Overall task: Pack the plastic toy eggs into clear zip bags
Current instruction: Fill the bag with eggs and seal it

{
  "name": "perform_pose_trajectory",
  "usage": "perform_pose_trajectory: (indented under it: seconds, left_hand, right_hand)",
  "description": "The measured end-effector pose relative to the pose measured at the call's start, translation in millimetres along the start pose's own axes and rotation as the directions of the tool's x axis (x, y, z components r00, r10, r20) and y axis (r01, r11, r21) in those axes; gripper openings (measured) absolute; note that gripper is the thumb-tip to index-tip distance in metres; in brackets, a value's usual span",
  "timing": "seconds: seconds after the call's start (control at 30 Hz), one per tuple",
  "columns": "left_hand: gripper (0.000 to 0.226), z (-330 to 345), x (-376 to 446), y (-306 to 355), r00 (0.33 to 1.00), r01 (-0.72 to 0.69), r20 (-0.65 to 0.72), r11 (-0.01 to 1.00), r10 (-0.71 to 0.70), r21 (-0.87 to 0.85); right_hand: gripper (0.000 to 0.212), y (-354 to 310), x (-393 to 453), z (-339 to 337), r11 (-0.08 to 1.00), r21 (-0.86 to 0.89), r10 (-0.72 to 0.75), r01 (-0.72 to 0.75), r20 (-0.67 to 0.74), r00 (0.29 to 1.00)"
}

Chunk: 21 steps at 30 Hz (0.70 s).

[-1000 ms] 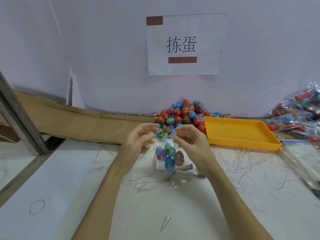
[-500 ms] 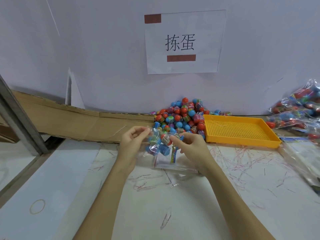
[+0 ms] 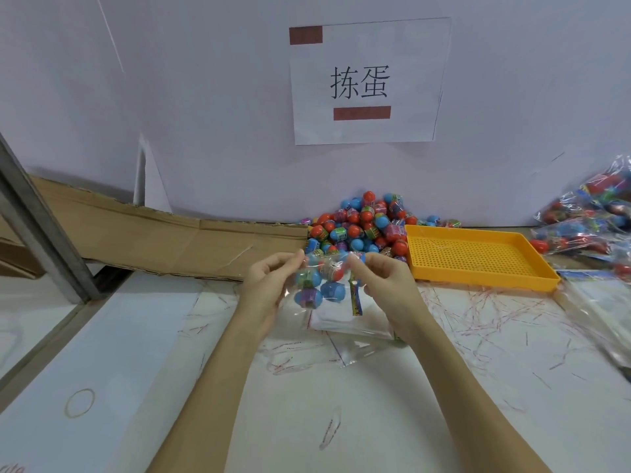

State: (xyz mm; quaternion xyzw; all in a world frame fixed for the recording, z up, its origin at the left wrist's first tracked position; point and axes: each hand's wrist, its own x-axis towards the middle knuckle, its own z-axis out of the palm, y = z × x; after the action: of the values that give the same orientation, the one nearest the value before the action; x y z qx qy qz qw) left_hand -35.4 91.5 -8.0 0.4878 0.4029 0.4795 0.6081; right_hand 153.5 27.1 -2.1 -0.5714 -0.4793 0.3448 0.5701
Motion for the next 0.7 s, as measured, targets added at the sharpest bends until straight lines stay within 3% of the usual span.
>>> perform_pose_trajectory:
  seconds: [0.07, 0.2, 0.27, 0.33, 0.43, 0.47, 0.53, 0.6, 0.7]
  left_hand:
    - [0.018, 0, 1, -1, 0.995, -0.023, -0.098, 1.000, 0.022, -0.001]
    - [0.018, 0, 2, 1, 0.969, -0.094, -0.229, 0.996, 0.092, 0.002]
    - [0.018, -2, 3, -1, 0.961, -0.117, -0.246, 0.992, 0.125, 0.048]
    - [0.023, -1, 3, -1, 0.977, -0.072, -0.198, 0.996, 0.080, 0.050]
    - [0.029, 3, 3, 2, 0.999, 0.049, 0.010, 0.993, -0.049, -0.109]
    - [0.023, 4, 1, 4, 0.993, 0.089, 0.089, 0.990, -0.080, -0.107]
    - [0.045, 5, -2, 3, 0.972, 0.103, 0.205, 0.993, -0.114, 0.061]
    - [0.064, 8, -3, -1, 0.969, 0.025, 0.236, 0.981, -0.071, 0.192]
    - [0.052, 10, -4, -4, 0.987, -0.072, 0.156, 0.966, 0.033, 0.247]
  right_hand:
    - [0.029, -2, -1, -1, 1.000, 0.005, 0.018, -0.019, 0.026, 0.999]
    - [0.022, -1, -1, -4, 0.990, -0.142, 0.029, -0.008, 0.145, 0.989]
    - [0.019, 1, 0, -3, 0.991, -0.136, 0.020, -0.006, 0.103, 0.994]
    - [0.015, 3, 0, -1, 0.998, -0.060, 0.012, -0.011, 0.020, 1.000]
    - [0.009, 2, 1, 0, 0.999, 0.047, -0.009, 0.012, -0.066, 0.998]
    - [0.010, 1, 1, 0, 0.998, 0.054, -0.023, 0.027, -0.067, 0.997]
    - [0.018, 0, -1, 0, 0.998, 0.048, -0.048, 0.050, -0.041, 0.998]
    - [0.025, -1, -3, 3, 0.998, 0.041, -0.054, 0.054, -0.015, 0.998]
    - [0.034, -4, -5, 7, 0.994, 0.106, 0.018, -0.018, -0.005, 1.000]
